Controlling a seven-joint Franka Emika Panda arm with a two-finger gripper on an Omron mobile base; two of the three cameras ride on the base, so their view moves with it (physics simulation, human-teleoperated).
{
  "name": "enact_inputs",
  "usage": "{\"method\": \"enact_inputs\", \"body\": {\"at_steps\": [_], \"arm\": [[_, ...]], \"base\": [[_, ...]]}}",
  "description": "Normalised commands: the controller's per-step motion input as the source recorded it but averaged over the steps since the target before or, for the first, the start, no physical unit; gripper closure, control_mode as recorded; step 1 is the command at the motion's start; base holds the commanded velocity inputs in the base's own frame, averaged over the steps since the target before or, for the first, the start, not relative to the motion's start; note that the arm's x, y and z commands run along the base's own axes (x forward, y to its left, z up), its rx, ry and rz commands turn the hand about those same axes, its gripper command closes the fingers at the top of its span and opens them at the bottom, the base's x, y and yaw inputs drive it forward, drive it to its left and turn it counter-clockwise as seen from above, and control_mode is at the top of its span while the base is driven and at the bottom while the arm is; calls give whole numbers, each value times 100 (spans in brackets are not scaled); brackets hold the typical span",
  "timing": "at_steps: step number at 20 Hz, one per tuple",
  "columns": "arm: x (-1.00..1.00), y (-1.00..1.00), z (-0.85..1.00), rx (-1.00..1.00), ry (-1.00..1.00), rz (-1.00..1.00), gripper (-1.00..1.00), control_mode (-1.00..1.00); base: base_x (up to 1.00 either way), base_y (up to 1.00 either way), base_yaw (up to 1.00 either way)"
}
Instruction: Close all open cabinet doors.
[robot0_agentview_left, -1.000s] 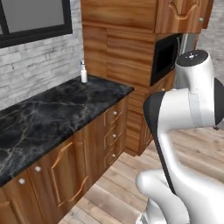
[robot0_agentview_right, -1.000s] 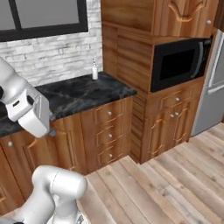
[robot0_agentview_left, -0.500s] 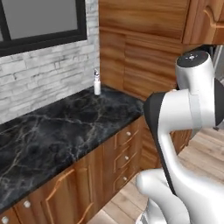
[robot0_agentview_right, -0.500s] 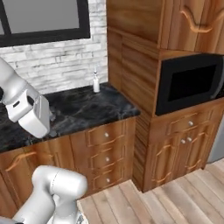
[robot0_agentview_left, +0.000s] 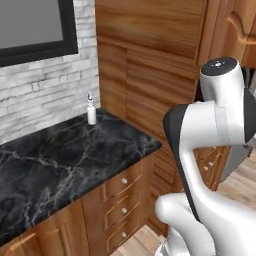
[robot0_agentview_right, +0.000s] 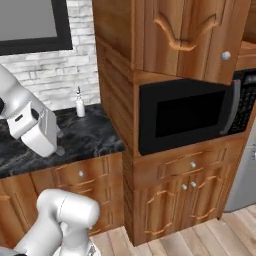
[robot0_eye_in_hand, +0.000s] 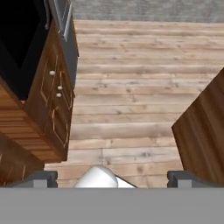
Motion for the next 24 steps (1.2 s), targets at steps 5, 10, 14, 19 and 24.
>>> {"method": "enact_inputs", "body": {"at_steps": [5,10,14,19,24], "arm": [[0,0,0,0,0,0,-100,100],[0,0,0,0,0,0,-100,100],[0,0,0,0,0,0,-100,100],[0,0,0,0,0,0,-100,100],[0,0,0,0,0,0,-100,100]], "base": [[16,-81,38],[0,-67,50],[-18,-72,52],[-36,-94,44],[-96,-55,47]]}}
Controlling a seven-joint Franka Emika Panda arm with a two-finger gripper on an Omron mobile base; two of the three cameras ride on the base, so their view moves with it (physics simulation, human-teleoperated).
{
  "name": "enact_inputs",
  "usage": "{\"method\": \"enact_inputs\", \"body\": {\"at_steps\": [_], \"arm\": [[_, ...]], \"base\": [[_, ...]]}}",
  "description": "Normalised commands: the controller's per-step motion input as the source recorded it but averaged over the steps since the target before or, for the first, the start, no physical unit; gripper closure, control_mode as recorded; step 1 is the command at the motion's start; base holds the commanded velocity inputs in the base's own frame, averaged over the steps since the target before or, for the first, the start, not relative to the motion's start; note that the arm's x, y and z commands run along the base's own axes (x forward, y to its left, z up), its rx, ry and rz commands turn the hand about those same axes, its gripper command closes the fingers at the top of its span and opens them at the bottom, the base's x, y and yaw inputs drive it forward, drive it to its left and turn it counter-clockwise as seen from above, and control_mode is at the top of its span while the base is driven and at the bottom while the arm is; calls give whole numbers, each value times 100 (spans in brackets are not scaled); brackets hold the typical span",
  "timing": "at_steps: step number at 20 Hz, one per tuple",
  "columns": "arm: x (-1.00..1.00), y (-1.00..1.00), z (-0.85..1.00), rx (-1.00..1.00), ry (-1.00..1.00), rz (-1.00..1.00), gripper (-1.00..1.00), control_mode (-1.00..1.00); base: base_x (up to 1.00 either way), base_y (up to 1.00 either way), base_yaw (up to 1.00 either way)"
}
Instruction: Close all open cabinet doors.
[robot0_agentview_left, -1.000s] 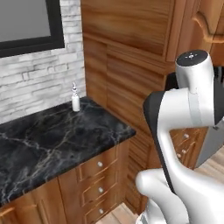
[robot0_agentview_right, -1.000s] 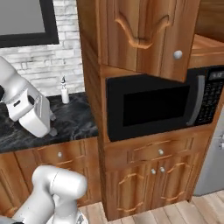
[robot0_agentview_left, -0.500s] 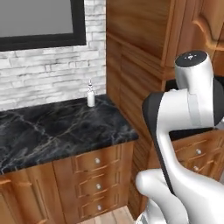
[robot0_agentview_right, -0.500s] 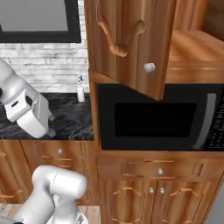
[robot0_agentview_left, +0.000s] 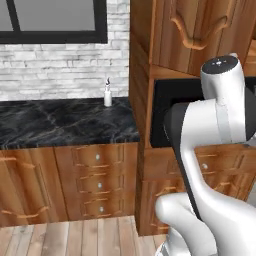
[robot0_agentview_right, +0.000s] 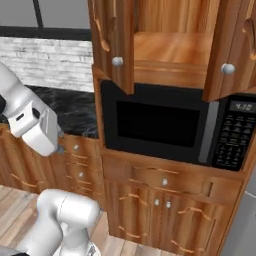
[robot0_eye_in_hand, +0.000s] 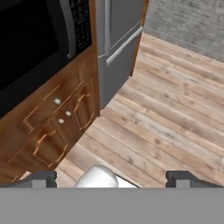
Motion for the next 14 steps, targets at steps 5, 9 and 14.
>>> {"method": "enact_inputs", "body": {"at_steps": [5,9,14], "arm": [[0,0,0,0,0,0,-100,100],[0,0,0,0,0,0,-100,100],[0,0,0,0,0,0,-100,100]], "base": [[-7,-4,10],[10,-35,57],[14,-52,57]]}}
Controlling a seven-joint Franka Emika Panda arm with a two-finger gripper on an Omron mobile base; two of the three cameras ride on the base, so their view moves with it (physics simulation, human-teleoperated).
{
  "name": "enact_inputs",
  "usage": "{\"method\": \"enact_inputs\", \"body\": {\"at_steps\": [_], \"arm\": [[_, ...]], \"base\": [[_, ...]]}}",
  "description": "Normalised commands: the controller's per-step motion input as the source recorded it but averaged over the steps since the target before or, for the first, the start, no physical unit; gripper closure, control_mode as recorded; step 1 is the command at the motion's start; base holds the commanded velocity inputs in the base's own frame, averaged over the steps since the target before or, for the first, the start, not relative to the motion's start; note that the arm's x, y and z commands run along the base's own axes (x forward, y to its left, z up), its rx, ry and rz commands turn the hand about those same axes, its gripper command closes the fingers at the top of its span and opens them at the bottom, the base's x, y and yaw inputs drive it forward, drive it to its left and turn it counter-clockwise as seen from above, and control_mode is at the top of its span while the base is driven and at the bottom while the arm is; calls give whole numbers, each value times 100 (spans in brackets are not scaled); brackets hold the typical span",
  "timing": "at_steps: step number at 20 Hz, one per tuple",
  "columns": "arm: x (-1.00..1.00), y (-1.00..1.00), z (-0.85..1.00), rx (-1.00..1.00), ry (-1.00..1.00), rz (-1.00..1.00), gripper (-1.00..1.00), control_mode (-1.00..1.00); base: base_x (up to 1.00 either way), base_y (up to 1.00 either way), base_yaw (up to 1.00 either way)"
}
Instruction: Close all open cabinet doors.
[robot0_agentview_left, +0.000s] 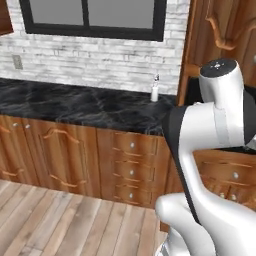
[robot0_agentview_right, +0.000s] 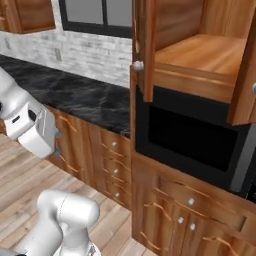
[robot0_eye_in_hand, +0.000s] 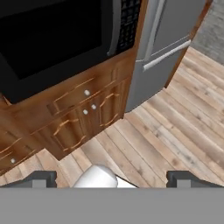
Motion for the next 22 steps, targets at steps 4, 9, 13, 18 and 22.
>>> {"method": "enact_inputs", "body": {"at_steps": [4,9,13,18,22], "arm": [[0,0,0,0,0,0,-100,100],[0,0,0,0,0,0,-100,100],[0,0,0,0,0,0,-100,100],[0,0,0,0,0,0,-100,100],[0,0,0,0,0,0,-100,100]], "base": [[4,-69,33],[-12,-34,0],[-28,-96,0],[-7,-44,5],[1,-46,36]]}}
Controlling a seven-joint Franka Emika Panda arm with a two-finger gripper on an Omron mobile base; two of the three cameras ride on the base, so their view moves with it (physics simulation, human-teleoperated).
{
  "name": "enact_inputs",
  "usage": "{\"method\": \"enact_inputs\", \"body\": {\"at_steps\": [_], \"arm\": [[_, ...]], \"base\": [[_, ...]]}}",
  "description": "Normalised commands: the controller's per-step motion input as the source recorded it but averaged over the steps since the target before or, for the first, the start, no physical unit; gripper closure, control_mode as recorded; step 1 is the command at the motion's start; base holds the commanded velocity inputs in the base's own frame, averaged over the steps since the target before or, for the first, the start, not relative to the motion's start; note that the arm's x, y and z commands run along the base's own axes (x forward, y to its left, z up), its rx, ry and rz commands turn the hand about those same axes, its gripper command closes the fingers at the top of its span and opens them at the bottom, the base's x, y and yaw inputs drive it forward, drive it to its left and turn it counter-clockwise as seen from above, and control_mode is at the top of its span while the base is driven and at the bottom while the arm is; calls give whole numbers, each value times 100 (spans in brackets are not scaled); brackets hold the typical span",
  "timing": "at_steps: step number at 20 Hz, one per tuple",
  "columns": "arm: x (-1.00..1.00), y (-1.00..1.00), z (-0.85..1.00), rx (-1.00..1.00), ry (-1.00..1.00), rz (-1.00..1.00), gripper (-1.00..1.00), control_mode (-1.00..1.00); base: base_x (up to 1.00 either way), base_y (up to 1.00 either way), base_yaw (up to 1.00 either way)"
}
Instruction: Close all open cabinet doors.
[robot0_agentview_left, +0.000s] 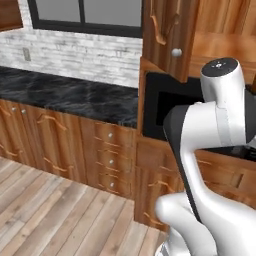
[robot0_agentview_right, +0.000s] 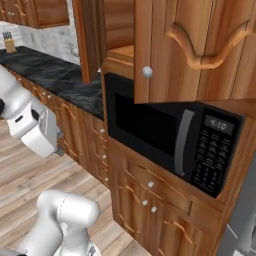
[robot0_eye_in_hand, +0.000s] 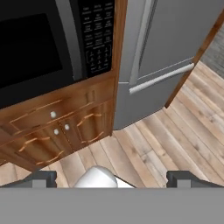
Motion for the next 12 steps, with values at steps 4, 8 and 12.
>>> {"method": "enact_inputs", "body": {"at_steps": [4,8,12], "arm": [[0,0,0,0,0,0,-100,100],[0,0,0,0,0,0,-100,100],[0,0,0,0,0,0,-100,100]], "base": [[-1,-26,17],[13,-4,1],[39,0,0]]}}
